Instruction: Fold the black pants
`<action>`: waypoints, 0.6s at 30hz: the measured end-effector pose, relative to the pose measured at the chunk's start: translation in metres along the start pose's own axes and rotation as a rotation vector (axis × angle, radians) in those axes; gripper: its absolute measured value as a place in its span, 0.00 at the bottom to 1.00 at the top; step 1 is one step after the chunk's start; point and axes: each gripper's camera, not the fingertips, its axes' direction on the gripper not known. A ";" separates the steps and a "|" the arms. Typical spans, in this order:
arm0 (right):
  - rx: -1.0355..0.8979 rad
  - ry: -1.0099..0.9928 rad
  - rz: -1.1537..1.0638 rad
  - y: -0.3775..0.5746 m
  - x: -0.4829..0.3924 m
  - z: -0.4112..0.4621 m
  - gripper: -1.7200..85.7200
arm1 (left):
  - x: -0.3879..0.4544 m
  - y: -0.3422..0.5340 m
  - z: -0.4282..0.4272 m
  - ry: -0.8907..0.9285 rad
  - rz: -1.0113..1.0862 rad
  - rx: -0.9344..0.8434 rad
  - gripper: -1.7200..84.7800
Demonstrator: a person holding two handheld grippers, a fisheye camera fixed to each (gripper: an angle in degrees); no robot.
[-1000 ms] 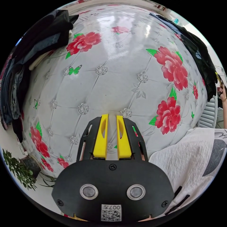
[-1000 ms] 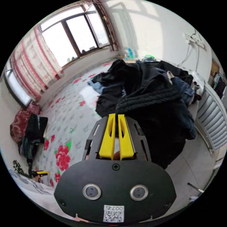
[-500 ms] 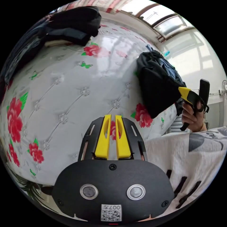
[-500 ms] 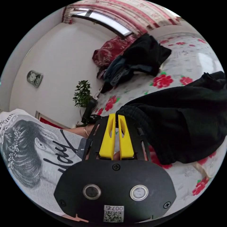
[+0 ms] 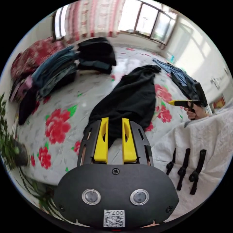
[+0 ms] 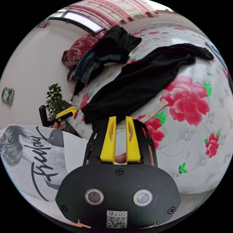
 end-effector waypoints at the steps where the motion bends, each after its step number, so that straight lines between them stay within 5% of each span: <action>1: 0.003 0.006 0.028 0.004 0.005 -0.002 0.10 | 0.010 -0.006 0.010 0.028 0.051 -0.015 0.13; 5: 0.085 0.017 0.134 0.018 0.021 -0.019 0.11 | 0.069 -0.027 0.117 0.103 0.217 -0.338 0.14; 10: 0.189 0.025 0.169 0.010 0.026 -0.038 0.11 | 0.104 0.002 0.125 -0.104 0.502 -0.302 0.05; 15: 0.224 0.061 0.207 -0.009 0.047 -0.051 0.11 | 0.019 0.053 0.049 0.168 0.143 -0.228 0.02; 18: 0.267 0.082 0.256 -0.023 0.066 -0.056 0.11 | -0.046 0.097 -0.027 0.085 -0.171 -0.058 0.01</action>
